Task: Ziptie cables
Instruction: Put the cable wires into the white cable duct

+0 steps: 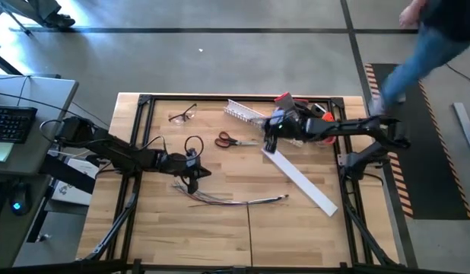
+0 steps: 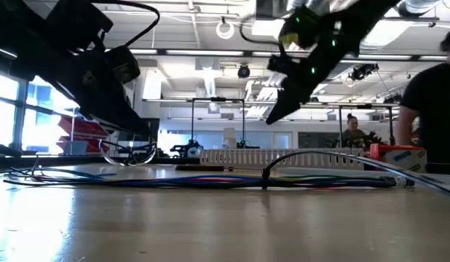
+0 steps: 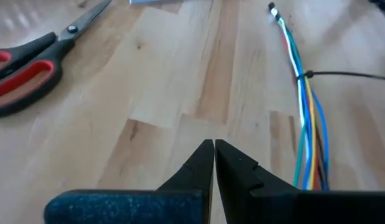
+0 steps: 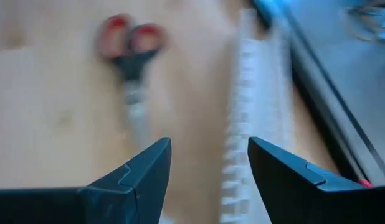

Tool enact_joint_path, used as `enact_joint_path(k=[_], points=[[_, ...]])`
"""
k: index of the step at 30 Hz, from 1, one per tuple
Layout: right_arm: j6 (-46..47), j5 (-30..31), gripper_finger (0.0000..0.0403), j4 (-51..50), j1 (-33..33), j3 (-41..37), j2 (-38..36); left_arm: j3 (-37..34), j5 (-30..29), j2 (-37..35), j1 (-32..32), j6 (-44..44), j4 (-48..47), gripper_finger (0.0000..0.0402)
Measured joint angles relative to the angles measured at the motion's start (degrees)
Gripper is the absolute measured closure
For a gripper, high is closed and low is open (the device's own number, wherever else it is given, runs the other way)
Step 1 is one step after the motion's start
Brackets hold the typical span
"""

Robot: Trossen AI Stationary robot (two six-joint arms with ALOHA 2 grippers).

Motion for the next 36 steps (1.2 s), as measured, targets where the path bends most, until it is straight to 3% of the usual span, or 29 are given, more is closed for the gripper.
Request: enact_joint_path(k=[4, 8, 14, 17, 21, 25, 29, 33, 36], points=[[0.94, -2.83, 0.0199, 10.58, -6.79, -7.29, -0.34, 0.11, -0.86, 0.26, -2.12, 0.22, 0.50, 0.0402], [-0.58, -10.32, 0.0199, 11.87, -10.58, -10.78, 0.15, 0.20, -2.20, 0.54, -3.12, 2.25, 2.72, 0.0402], [-1.53, -10.84, 0.0203, 10.11, -11.81, -12.91, 2.15, 0.24, -5.35, 0.84, -3.10, 2.95, 6.95, 0.0402], [-2.21, -10.95, 0.0228, 8.38, -11.72, -13.08, 3.97, 0.24, -6.17, 0.80, -3.11, 2.97, 6.95, 0.0402], [-2.60, -10.62, 0.0300, 8.38, -11.53, -13.05, 4.41, 0.26, -6.38, 1.04, -3.41, 2.60, 7.22, 0.0402], [-3.33, -3.80, 0.0389, 8.06, -10.75, -12.97, 3.78, 0.26, -10.93, 0.91, -6.10, 2.85, 7.65, 0.0402], [-3.24, 7.93, 0.0399, 7.87, -8.23, -12.94, -0.75, 1.39, -17.48, 0.61, -9.99, 2.44, 6.86, 0.0402], [-0.46, 9.00, 0.0402, 7.42, -3.17, -12.90, -6.97, 4.96, -19.75, -0.22, -14.15, 2.47, 3.30, 0.0402], [0.94, 9.06, 0.0402, 7.59, 2.29, -12.82, -10.97, 9.49, -24.22, -1.16, -17.67, 2.49, -6.14, 0.0402]])
